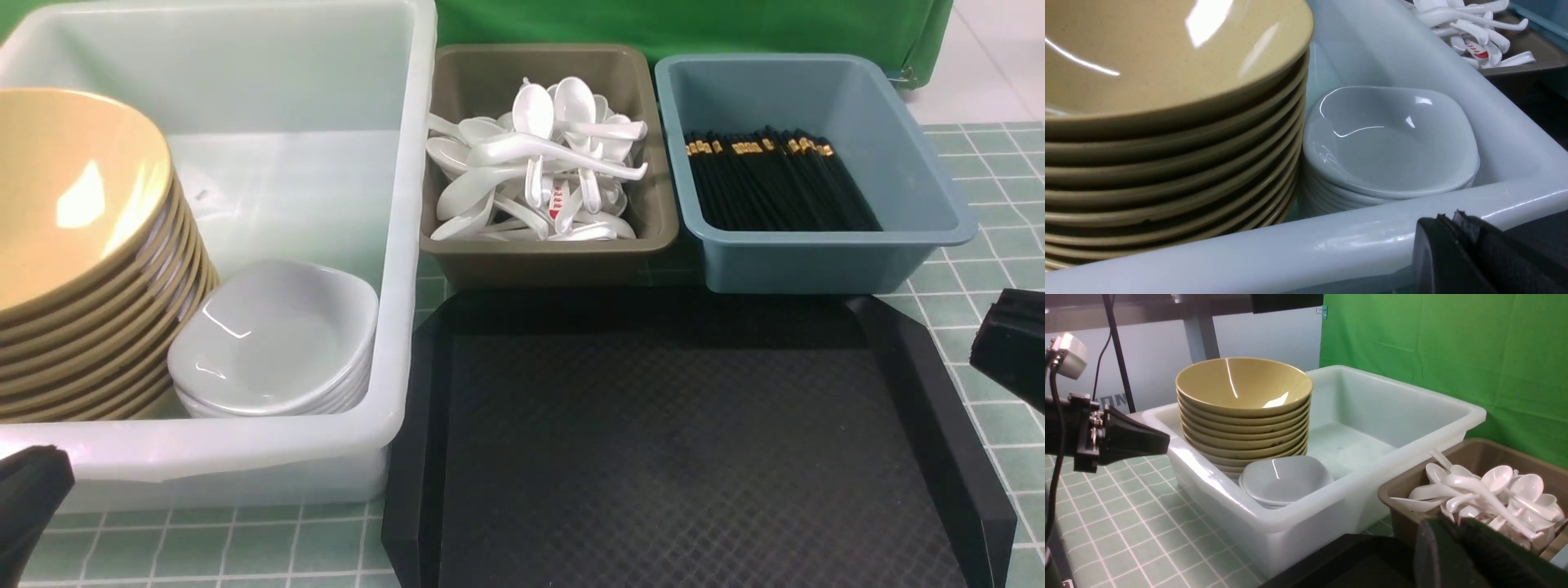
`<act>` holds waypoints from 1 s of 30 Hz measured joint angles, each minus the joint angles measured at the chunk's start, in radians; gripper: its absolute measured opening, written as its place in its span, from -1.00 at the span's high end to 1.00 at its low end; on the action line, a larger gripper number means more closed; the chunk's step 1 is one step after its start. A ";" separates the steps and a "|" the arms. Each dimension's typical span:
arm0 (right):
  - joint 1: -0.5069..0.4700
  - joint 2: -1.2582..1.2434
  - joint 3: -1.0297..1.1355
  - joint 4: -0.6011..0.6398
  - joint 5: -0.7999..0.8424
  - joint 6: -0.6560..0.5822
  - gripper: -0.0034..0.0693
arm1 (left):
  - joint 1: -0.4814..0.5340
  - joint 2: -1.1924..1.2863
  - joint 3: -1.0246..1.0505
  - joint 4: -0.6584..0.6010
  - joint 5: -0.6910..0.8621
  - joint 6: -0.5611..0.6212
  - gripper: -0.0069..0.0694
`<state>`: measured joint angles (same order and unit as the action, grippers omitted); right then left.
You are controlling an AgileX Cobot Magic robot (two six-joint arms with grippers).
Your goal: On blue table put chopsticks spoon bowls plates into blue grey white boxes.
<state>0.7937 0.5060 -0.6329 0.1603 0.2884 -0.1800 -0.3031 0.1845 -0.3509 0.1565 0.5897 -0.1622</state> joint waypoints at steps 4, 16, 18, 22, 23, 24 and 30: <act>0.000 0.000 0.000 0.000 0.000 0.000 0.63 | 0.000 0.000 0.000 0.000 0.002 0.000 0.85; 0.000 -0.001 0.044 0.000 -0.031 0.000 0.61 | 0.000 0.000 0.000 0.000 0.003 0.000 0.85; -0.001 -0.013 0.081 0.000 -0.091 -0.001 0.62 | 0.000 0.000 0.000 0.000 0.003 0.001 0.85; -0.037 -0.063 0.180 0.002 -0.245 -0.007 0.73 | 0.000 0.000 0.000 0.000 0.003 0.000 0.85; -0.087 -0.095 0.235 0.002 -0.318 -0.007 0.79 | 0.000 0.000 0.000 0.000 0.003 0.000 0.85; -0.150 -0.123 0.301 0.002 -0.355 -0.007 0.81 | 0.000 0.000 0.000 0.000 0.003 -0.001 0.85; -0.480 -0.253 0.503 -0.117 -0.367 0.143 0.81 | 0.000 0.000 0.000 0.000 0.004 -0.001 0.85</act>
<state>0.3141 0.2533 -0.1301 0.0429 -0.0782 -0.0367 -0.3031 0.1845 -0.3509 0.1565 0.5936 -0.1629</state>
